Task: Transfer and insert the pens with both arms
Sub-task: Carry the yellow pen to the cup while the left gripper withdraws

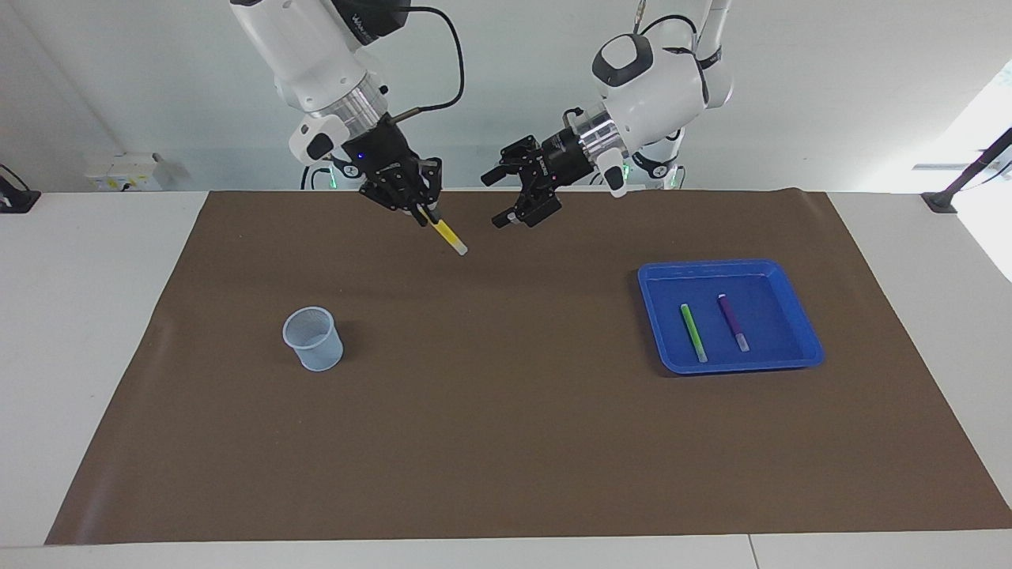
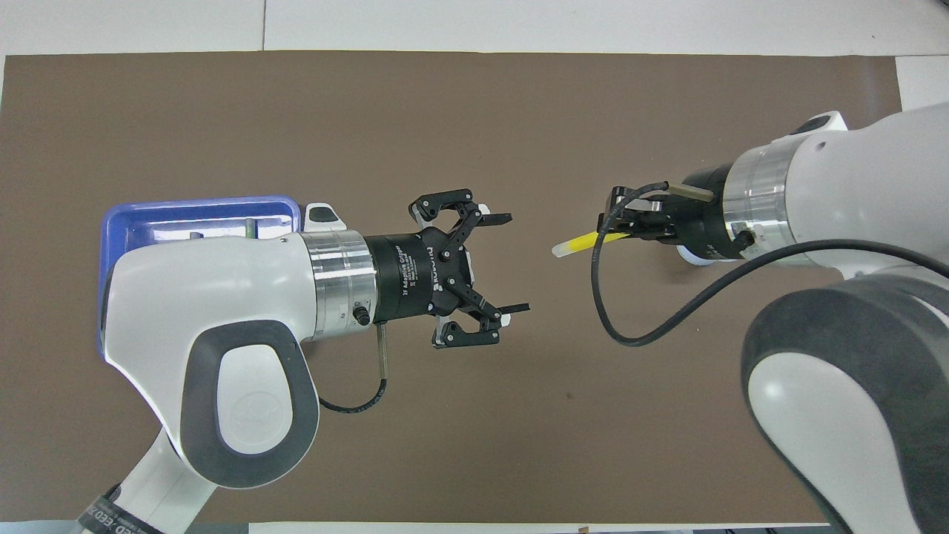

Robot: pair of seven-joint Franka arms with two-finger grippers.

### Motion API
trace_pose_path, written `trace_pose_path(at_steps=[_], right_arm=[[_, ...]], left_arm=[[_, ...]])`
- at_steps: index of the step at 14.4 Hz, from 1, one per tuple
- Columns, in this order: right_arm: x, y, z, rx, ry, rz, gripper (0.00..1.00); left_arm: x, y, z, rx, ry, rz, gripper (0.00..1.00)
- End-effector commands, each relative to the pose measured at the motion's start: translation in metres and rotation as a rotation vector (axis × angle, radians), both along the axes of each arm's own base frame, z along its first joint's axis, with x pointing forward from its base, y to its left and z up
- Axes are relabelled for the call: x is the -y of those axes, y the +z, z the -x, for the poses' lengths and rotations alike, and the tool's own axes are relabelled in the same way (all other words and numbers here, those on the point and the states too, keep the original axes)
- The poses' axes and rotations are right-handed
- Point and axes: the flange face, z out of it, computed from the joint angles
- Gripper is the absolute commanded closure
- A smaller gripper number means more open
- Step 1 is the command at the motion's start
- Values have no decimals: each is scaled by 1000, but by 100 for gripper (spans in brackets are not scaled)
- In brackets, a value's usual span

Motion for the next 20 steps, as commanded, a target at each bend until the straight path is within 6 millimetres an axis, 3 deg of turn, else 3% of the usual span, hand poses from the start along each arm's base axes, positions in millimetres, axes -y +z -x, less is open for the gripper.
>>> trace_pose_path(at_steps=[1, 5, 12, 16, 20], right_arm=[[47, -18, 8, 28, 62, 93, 100], [123, -44, 11, 86, 191, 182, 100], [198, -91, 10, 188, 329, 324, 100], [209, -139, -1, 201, 357, 335, 100], [191, -167, -6, 184, 390, 325, 100]], left_arm=[[-4, 3, 8, -3, 29, 8, 0], [-18, 1, -2, -13, 28, -1, 0], [-65, -16, -15, 141, -302, -333, 0], [-105, -33, -27, 270, -496, -466, 0], [-165, -49, -42, 395, -767, -623, 0]])
